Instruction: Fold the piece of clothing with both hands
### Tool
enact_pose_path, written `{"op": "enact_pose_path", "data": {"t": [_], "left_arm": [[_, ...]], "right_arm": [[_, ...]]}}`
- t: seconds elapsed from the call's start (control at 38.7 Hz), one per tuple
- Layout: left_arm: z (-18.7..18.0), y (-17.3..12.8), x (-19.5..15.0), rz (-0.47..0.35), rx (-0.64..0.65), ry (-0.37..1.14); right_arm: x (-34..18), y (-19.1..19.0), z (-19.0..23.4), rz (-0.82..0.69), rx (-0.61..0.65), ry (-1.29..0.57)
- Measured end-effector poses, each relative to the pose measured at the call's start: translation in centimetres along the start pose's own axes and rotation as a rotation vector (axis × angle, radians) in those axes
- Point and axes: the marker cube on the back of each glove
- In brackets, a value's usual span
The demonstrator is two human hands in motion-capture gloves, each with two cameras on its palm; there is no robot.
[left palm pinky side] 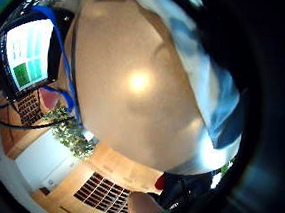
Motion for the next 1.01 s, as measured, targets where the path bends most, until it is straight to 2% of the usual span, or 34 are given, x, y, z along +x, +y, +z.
{"op": "enact_pose_path", "data": {"t": [0.21,0.39,0.49,0.59,0.75,0.88,0.96,1.01], "left_arm": [[-0.3,0.1,0.2,-0.036,0.032,0.015],[-0.3,0.0,0.7,-0.026,0.133,0.043],[-0.2,0.1,0.9,-0.008,0.181,0.056],[-0.3,0.3,1.1,0.0,0.203,0.055],[-0.4,2.0,0.6,-0.026,0.149,-0.035],[-0.3,4.1,0.5,0.055,0.21,-0.054],[0.2,4.8,0.3,0.128,0.306,-0.084],[0.5,5.2,0.0,0.16,0.379,-0.116]], "right_arm": [[0.1,-0.1,0.1,0.002,0.057,0.002],[-0.2,-1.8,-0.8,-0.02,0.274,-0.023],[-0.6,-1.5,-0.7,-0.056,0.253,-0.057],[-0.3,-1.2,-0.3,-0.027,0.242,-0.05],[0.7,-0.7,0.3,-0.008,0.27,-0.017],[2.2,1.0,0.9,0.01,0.228,-0.02],[2.8,3.1,1.1,-0.003,0.184,-0.016],[3.5,3.2,1.1,-0.012,0.216,0.008]]}}
